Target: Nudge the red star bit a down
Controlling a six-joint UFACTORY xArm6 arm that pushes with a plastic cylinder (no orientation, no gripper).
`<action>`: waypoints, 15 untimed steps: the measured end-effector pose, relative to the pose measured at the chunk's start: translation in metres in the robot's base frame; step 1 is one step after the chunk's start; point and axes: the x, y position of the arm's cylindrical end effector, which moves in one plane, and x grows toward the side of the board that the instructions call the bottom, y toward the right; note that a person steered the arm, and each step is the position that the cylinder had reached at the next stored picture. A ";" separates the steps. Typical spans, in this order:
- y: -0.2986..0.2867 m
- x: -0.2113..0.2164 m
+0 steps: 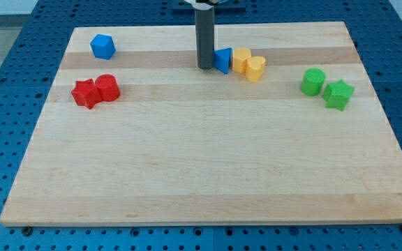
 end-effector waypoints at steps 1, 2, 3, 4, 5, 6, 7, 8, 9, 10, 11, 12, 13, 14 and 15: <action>0.004 0.000; 0.004 0.000; -0.011 0.000; -0.043 0.000; -0.076 -0.001; -0.109 -0.003; -0.138 -0.003; -0.167 -0.003; -0.190 -0.003; -0.214 -0.003; -0.219 0.003; -0.219 0.017; -0.222 0.030; -0.223 0.054; -0.218 0.061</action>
